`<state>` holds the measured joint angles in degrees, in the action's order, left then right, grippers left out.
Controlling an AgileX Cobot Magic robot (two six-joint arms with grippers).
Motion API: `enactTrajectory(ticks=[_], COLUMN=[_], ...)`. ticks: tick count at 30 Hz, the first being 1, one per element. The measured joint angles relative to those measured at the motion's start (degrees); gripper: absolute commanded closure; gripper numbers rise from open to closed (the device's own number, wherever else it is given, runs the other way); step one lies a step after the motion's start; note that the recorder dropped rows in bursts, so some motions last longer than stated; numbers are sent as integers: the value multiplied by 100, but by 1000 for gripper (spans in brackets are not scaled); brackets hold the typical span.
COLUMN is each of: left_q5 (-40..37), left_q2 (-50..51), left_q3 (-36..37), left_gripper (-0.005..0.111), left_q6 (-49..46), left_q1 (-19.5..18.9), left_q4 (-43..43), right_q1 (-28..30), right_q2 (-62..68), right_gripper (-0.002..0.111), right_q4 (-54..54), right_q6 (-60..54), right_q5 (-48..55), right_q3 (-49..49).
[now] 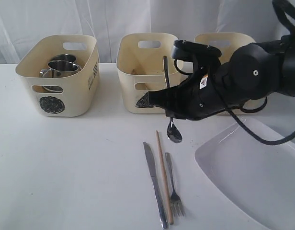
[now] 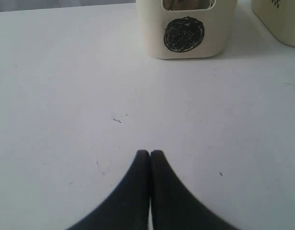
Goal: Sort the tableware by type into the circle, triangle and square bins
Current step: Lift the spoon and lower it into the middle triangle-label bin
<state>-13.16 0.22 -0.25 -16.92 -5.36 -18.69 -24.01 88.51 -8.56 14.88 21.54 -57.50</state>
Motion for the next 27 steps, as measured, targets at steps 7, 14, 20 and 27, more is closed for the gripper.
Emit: enactTrajectory(ticks=[7,14,20,27], left_q5=[0,0,0,0], left_q2=[0,0,0,0], left_q3=[0,0,0,0], left_gripper=[106,106,106,106], left_q6=[0,0,0,0], left_q1=[0,0,0,0], left_q4=[0,0,0,0], right_q1=[51,326,374,519], right_q2=[343,1163,1707,2281], right_gripper=[108,108,108,108], right_q4=[-5,-5,6,6], right_q6=[-748,-1200,-1413,-1663], right_q5=[-587,-1029,-1442,-1563], right_q3=[-662,-1542,-2301,-3203])
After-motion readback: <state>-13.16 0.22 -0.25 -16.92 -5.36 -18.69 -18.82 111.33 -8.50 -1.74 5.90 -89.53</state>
